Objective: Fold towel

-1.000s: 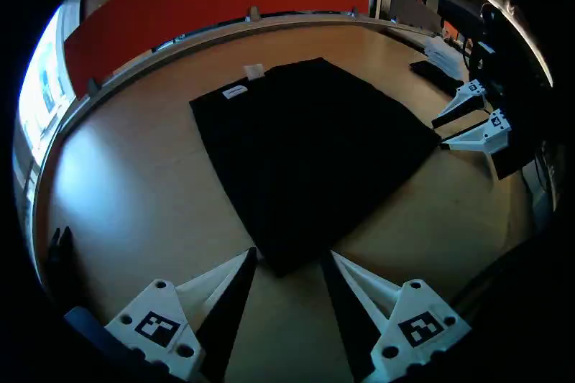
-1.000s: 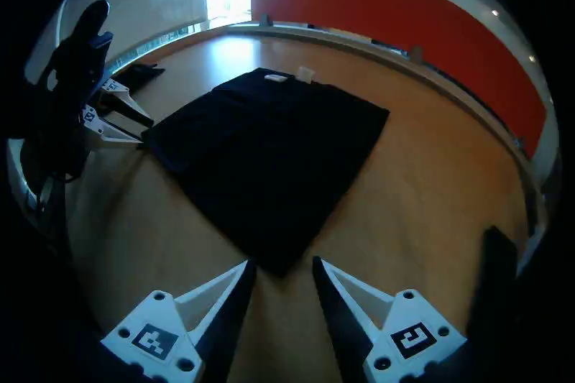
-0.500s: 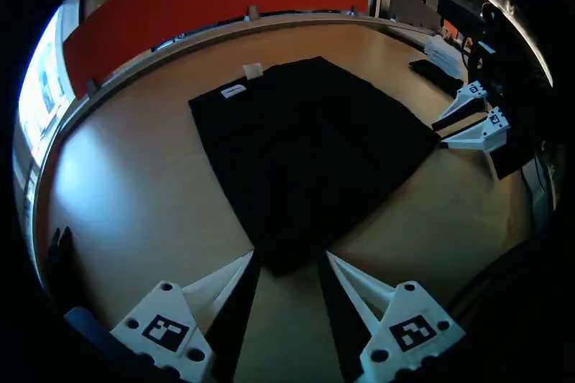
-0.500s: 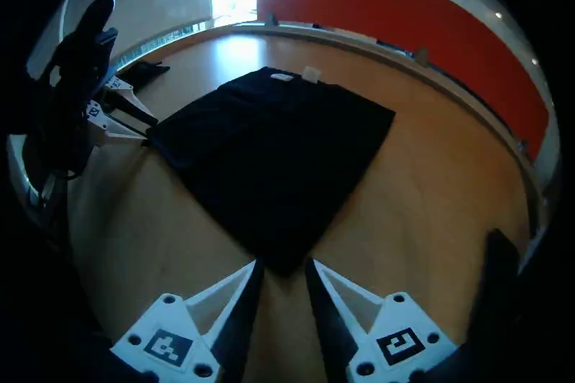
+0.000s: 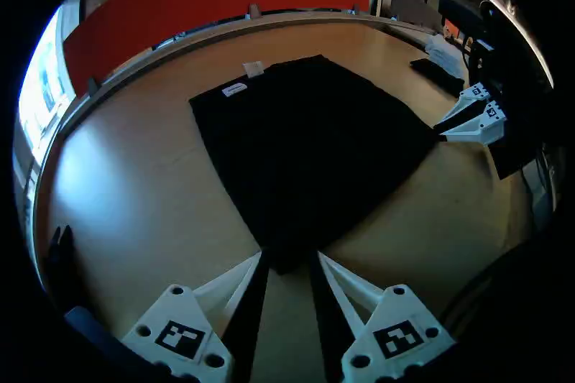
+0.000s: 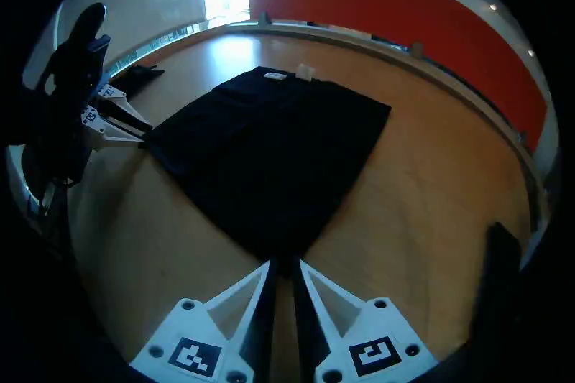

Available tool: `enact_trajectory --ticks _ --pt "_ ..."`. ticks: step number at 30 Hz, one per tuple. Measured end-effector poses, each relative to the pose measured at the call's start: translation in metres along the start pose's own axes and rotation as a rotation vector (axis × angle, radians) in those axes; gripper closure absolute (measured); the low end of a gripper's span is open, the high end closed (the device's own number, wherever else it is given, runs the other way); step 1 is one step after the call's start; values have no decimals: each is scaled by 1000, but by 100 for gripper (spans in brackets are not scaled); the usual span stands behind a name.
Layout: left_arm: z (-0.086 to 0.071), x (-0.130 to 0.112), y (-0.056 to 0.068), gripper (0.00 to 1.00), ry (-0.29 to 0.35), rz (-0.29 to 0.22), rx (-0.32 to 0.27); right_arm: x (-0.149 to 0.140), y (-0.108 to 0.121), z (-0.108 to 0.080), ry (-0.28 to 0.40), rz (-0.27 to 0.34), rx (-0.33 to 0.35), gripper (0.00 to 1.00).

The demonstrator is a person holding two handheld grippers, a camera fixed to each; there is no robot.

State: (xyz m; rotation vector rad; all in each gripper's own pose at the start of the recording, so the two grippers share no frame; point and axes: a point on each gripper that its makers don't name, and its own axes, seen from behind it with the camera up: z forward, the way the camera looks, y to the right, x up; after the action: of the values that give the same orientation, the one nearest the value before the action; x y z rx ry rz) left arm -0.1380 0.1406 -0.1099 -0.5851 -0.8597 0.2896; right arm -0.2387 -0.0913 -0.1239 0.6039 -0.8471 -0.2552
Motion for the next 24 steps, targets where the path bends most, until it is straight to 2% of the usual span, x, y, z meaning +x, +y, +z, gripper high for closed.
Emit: enact_trajectory --ticks 3,7,24 --pt "0 0 -2 76 -1 -7 9 0 -1 0 -1 3 2 86" --pt "0 0 -6 87 -2 -17 20 2 -5 -1 2 7 9 87" --pt "-8 9 -1 89 10 -51 15 19 -3 -13 48 31 -3 88"
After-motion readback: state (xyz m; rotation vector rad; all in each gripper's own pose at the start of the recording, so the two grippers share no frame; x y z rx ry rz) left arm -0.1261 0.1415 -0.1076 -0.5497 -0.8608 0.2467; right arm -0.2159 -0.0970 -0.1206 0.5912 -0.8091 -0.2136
